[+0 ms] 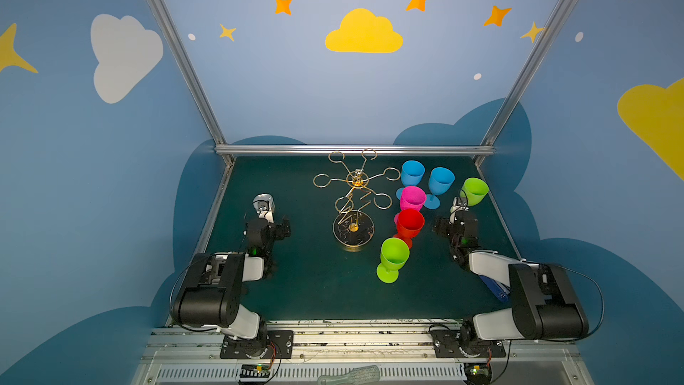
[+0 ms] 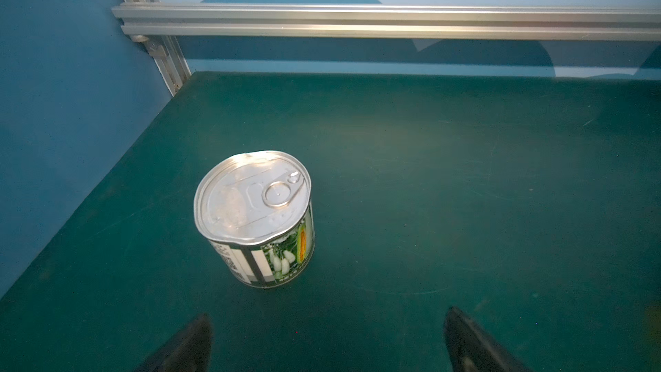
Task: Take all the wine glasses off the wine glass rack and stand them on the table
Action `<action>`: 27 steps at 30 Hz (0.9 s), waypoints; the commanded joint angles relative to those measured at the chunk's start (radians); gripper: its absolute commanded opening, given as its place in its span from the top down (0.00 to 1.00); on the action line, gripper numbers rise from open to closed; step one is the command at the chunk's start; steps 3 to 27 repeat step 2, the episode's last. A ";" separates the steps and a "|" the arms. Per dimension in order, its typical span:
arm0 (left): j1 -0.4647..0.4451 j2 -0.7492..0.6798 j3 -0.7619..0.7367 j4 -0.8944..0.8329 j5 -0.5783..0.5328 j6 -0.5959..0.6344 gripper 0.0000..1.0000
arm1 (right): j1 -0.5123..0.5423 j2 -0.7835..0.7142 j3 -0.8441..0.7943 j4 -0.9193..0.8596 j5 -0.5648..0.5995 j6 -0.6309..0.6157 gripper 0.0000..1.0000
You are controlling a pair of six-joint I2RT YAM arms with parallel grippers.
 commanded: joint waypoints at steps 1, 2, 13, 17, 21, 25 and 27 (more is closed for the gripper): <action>0.004 -0.006 0.017 -0.034 -0.015 -0.001 0.00 | -0.002 0.004 0.015 -0.019 -0.010 -0.008 0.11; 0.003 -0.004 0.015 -0.031 -0.016 0.001 0.00 | 0.001 0.002 0.012 -0.014 -0.006 -0.010 0.11; 0.003 -0.004 0.015 -0.031 -0.016 0.001 0.00 | 0.001 0.002 0.012 -0.014 -0.006 -0.010 0.11; 0.003 -0.004 0.015 -0.031 -0.016 0.001 0.00 | 0.001 0.002 0.012 -0.014 -0.006 -0.010 0.11; 0.003 -0.004 0.015 -0.031 -0.016 0.001 0.00 | 0.001 0.002 0.012 -0.014 -0.006 -0.010 0.11; 0.003 -0.004 0.015 -0.031 -0.016 0.001 0.00 | 0.001 0.002 0.012 -0.014 -0.006 -0.010 0.11; 0.003 -0.004 0.015 -0.031 -0.016 0.001 0.00 | 0.001 0.002 0.012 -0.014 -0.006 -0.010 0.11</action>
